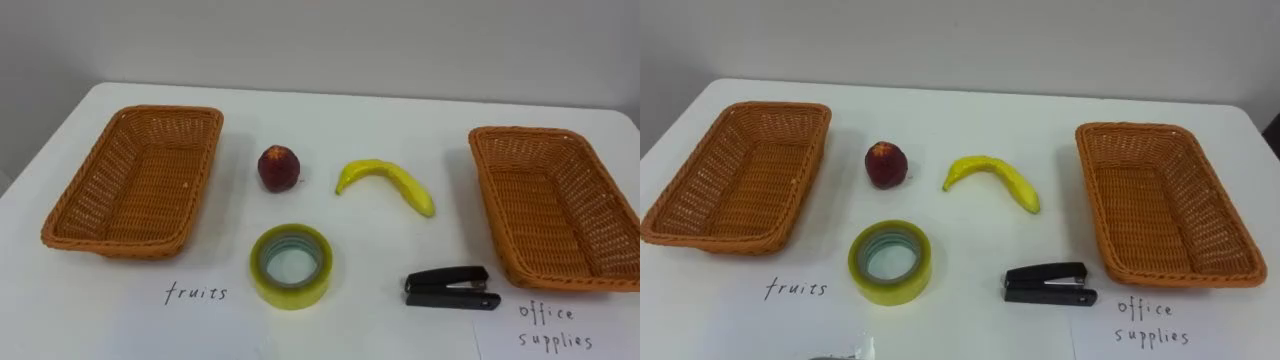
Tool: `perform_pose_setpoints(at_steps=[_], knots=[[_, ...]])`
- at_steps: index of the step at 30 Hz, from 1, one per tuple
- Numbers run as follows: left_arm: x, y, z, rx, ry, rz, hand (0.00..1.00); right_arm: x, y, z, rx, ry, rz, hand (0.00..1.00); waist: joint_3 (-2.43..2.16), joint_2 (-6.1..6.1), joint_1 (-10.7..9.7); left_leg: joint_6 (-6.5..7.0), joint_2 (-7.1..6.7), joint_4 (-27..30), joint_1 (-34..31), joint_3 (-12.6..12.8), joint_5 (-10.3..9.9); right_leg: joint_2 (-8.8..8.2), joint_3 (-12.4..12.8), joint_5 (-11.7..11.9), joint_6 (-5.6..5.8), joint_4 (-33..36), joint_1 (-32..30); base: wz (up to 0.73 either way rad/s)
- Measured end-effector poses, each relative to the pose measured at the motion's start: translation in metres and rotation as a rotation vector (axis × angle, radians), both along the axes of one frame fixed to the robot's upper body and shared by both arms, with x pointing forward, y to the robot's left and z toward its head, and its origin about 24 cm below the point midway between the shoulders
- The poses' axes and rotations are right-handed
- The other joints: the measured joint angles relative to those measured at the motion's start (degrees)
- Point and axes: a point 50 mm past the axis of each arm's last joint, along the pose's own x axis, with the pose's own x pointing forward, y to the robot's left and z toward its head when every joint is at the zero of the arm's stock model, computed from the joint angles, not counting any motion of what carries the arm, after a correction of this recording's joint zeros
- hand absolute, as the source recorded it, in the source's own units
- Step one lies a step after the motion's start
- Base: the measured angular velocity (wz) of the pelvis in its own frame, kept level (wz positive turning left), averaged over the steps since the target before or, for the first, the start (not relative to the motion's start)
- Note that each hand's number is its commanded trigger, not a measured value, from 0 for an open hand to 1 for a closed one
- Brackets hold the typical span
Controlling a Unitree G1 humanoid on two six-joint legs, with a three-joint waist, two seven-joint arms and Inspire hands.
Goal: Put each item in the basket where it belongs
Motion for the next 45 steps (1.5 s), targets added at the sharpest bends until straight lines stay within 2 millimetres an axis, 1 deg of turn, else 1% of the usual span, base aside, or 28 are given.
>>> perform_pose_setpoints(at_steps=[4,10,17,25,28,30,31,32,33,35,36,39,42,45], knots=[[-0.001,0.0,0.0,0.0,0.004,-0.001,0.0,-0.002,0.0,0.0,-0.001,0.012,0.004,0.0,0.01,-0.02,0.01,0.0,-0.03,0.0,0.14,-0.13,0.0,-0.01,-0.23,0.01,0.01,-0.07,0.38,0.02],[-0.001,0.0,0.0,0.001,0.015,-0.019,0.0,0.003,0.0,-0.001,0.002,0.014,0.02,0.0,0.05,-0.05,0.05,0.0,-0.07,-0.03,0.17,-0.62,0.0,-0.02,-0.45,0.0,0.01,-0.13,0.51,0.01],[0.001,0.0,0.0,0.004,0.018,-0.046,0.0,0.003,-0.001,0.0,-0.003,0.015,0.019,0.0,0.09,0.01,-0.18,0.01,-0.09,-0.09,0.16,-0.28,-0.01,0.1,0.6,0.0,0.02,-0.08,0.35,-0.02],[0.001,0.002,0.0,0.013,0.024,-0.074,0.0,-0.004,-0.004,0.0,-0.033,0.042,-0.016,0.0,0.12,0.06,-0.58,0.01,-0.08,-0.31,0.18,-0.15,-0.01,0.14,0.78,0.01,0.03,-0.06,0.21,0.0],[0.0,0.002,0.0,0.016,0.035,-0.089,0.0,-0.008,-0.007,0.0,-0.052,0.049,-0.093,0.0,0.12,0.05,-1.51,0.01,-0.07,-0.65,0.17,0.03,-0.01,0.13,0.84,-0.01,0.05,-0.06,0.05,-0.02],[0.001,0.002,0.0,0.014,0.035,-0.09,0.0,-0.011,-0.01,0.0,-0.073,0.063,-0.128,0.0,0.13,0.04,-1.78,0.01,0.0,-0.66,0.15,0.42,-0.01,0.19,0.96,0.0,0.05,-0.02,-0.23,-0.1],[0.001,0.002,0.0,0.012,0.038,-0.088,0.0,-0.014,-0.011,0.001,-0.082,0.071,-0.168,0.0,0.12,0.0,-1.78,0.01,0.0,-0.71,0.19,0.53,-0.01,0.18,0.96,0.0,0.05,-0.04,-0.26,-0.05],[0.001,0.002,0.0,0.014,0.037,-0.088,0.0,-0.021,-0.013,0.001,-0.09,0.086,-0.219,0.0,0.12,-0.07,-1.96,0.01,-0.01,-0.74,0.26,0.59,-0.01,0.17,0.98,0.01,0.06,-0.01,-0.26,-0.04],[0.002,0.003,0.0,0.016,0.036,-0.088,0.0,-0.023,-0.014,0.001,-0.094,0.088,-0.239,0.0,0.11,-0.13,-1.98,0.01,-0.01,-0.75,0.28,0.63,-0.01,0.16,0.99,0.01,0.06,0.0,-0.27,-0.03],[0.003,0.008,0.002,0.03,0.03,-0.078,0.0,-0.029,-0.019,0.002,-0.125,0.11,-0.301,0.0,0.09,-0.33,-2.16,0.01,0.01,-0.76,0.37,0.91,-0.01,0.16,1.34,0.01,0.06,0.03,-0.37,-0.08],[0.003,0.011,0.003,0.04,0.029,-0.075,0.0,-0.03,-0.022,0.003,-0.143,0.116,-0.329,0.0,0.1,-0.43,-2.37,0.01,0.05,-0.77,0.45,1.21,-0.01,0.21,1.89,0.01,0.06,0.09,-0.42,-0.12],[0.002,0.018,0.005,0.058,0.027,-0.061,0.0,-0.029,-0.027,0.004,-0.173,0.121,-0.375,0.0,0.15,-0.65,-2.56,0.01,0.11,-0.91,0.83,1.83,-0.01,0.29,2.4,0.0,0.06,0.16,-0.31,-0.12],[-0.001,0.025,0.006,0.073,0.027,-0.023,0.0,-0.021,-0.036,0.008,-0.211,0.089,-0.445,0.0,0.16,-0.87,-3.25,0.03,0.09,-1.16,1.19,1.94,-0.03,0.29,2.47,-0.01,0.08,0.13,-0.33,-0.03],[-0.01,0.031,0.008,0.09,0.042,0.002,0.0,-0.007,-0.051,0.014,-0.255,0.027,-0.555,0.0,0.12,-1.24,-4.78,0.06,0.09,-1.18,1.24,1.95,-0.04,0.28,2.45,-0.01,0.1,0.15,-0.26,0.0]])
